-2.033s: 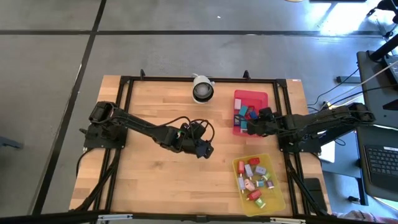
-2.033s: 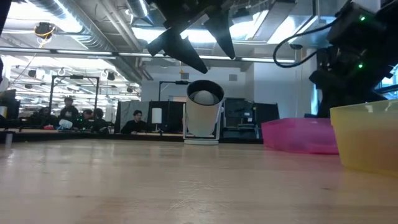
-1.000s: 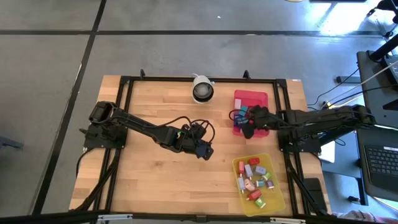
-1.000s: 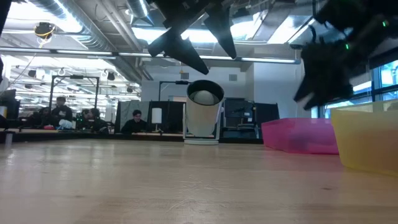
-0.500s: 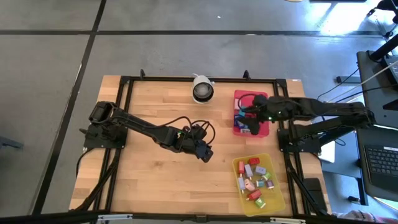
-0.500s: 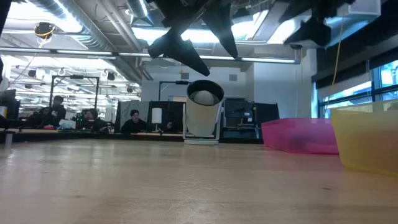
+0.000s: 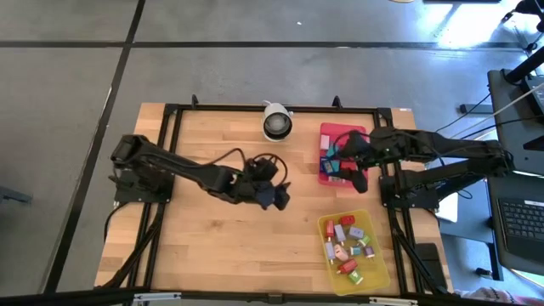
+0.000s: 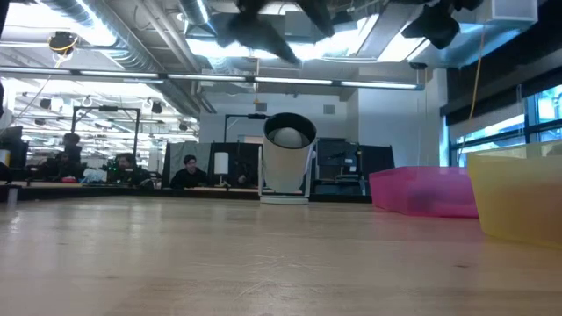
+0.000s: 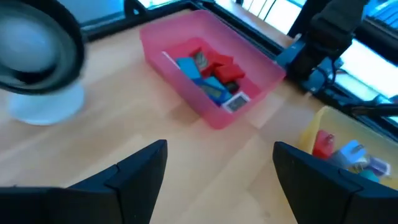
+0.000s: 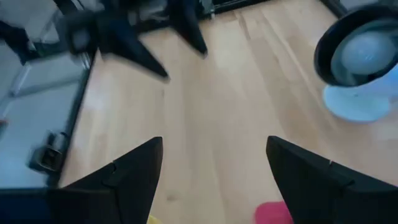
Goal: Pick & Place Office items
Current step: Return to Home Position
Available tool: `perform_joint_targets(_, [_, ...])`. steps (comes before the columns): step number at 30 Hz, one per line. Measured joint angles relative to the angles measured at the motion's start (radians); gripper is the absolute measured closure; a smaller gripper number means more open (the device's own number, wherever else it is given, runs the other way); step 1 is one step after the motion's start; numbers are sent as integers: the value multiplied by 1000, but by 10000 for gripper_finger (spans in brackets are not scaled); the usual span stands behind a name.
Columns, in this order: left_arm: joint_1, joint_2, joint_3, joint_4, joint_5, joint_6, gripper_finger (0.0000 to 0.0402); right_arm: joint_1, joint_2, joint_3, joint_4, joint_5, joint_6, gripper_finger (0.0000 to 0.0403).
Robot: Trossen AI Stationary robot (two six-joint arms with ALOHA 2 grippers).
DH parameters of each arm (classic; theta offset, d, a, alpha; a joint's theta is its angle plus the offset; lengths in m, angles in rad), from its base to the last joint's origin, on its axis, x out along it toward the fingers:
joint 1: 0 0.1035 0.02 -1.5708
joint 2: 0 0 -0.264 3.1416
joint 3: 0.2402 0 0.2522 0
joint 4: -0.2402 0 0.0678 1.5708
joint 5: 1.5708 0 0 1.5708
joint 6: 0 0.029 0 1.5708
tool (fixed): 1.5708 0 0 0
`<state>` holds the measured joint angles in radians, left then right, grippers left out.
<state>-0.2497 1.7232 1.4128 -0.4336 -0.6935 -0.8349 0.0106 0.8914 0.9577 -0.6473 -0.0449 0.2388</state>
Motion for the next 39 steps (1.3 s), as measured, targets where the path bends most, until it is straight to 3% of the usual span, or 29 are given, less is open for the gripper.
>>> perform_joint_targets(5, [4, -118, 0, -175, -13, 44, 112, -26, -21, -20, -11, 0, -90, 112])
perform_joint_targets(15, [-7, -380, 0, -575, -96, 7, 112, -112, -159, -164, 12, 3, 14, 112])
perform_joint_targets(27, [-78, -666, 0, -826, -227, -18, 112, -146, -436, -378, 150, 30, 175, 112])
perform_joint_targets(39, [-135, -824, 0, -989, -294, -75, 112, -145, -634, -607, 330, 54, 260, 112])
